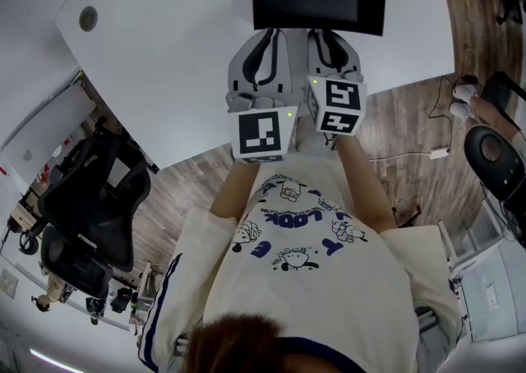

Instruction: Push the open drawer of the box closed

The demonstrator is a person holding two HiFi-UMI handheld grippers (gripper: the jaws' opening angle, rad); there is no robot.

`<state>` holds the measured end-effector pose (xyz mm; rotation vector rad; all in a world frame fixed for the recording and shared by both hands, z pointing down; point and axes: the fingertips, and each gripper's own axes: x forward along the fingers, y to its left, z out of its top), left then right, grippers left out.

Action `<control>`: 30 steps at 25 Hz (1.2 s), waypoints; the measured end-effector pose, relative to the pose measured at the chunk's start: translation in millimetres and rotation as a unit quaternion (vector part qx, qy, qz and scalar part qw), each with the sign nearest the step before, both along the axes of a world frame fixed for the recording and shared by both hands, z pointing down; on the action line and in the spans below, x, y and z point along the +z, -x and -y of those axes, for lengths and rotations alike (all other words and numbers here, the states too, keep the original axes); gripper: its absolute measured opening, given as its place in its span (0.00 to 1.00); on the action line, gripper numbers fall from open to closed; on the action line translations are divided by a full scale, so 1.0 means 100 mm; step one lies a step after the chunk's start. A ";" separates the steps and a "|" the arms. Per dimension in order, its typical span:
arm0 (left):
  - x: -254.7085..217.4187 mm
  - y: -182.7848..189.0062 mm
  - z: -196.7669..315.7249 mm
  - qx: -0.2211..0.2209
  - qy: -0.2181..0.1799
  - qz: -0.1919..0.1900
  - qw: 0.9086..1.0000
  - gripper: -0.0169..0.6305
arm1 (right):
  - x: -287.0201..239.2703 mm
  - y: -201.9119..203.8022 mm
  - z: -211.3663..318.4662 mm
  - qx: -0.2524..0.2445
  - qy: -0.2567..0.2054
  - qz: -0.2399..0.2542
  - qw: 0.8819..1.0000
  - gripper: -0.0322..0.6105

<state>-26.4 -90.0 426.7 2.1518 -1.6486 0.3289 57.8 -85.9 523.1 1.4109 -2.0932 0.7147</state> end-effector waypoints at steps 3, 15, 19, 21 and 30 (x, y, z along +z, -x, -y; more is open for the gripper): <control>-0.02 -0.01 0.03 0.000 -0.001 -0.002 1.000 0.08 | -0.05 -0.01 0.02 0.001 -0.001 0.005 1.000 0.18; -0.05 0.00 0.20 0.000 -0.001 0.000 1.000 0.08 | -0.07 -0.05 0.33 0.000 -0.009 0.006 1.000 0.18; -0.03 -0.01 0.27 -0.002 0.004 -0.002 1.000 0.08 | -0.06 -0.04 0.46 -0.002 -0.010 0.009 1.000 0.18; -0.04 -0.01 0.31 0.000 0.000 0.000 1.000 0.08 | -0.08 -0.02 0.52 -0.003 -0.010 0.011 1.000 0.18; -0.03 0.00 0.43 0.001 -0.006 0.000 1.000 0.08 | -0.07 0.04 0.74 -0.001 -0.019 0.011 1.000 0.18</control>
